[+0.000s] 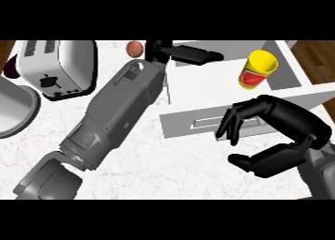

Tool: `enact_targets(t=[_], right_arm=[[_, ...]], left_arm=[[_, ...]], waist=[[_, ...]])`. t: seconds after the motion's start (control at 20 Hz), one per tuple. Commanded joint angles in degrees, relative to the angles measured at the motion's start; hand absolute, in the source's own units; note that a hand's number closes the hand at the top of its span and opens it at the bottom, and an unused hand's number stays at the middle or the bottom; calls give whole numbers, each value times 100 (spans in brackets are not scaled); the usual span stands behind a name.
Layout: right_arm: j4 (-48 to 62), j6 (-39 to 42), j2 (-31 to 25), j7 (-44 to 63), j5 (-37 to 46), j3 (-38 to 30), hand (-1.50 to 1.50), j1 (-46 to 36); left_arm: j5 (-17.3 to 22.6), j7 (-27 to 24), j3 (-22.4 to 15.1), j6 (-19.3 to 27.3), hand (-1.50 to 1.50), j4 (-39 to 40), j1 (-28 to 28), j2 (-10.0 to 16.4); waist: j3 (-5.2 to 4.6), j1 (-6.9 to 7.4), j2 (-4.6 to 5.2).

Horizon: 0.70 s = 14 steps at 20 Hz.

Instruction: Pick up the cup, place it into the drawer and close the drawer

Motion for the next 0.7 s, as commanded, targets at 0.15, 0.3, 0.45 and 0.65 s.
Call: enact_targets(t=[0.15,0.3,0.45,0.65], right_arm=[[-221,-248,-517,-286,1983,369,-150,363],[278,-817,-160,-488,2730,749,-150,626],[1295,-1211,77,-911,3497,1190,-150,471],[2619,-1252,147,-1267,3863,1363,-150,-38]], left_arm=[[286,-179,165,137,-150,140,5,-1],[327,-483,278,-311,-150,157,321,52],[484,-377,149,-14,-150,-146,287,-1],[391,-909,173,-396,-150,-250,1004,0]], waist=[[7,456,-90],[4,675,-88],[8,766,-109],[5,952,-106]])
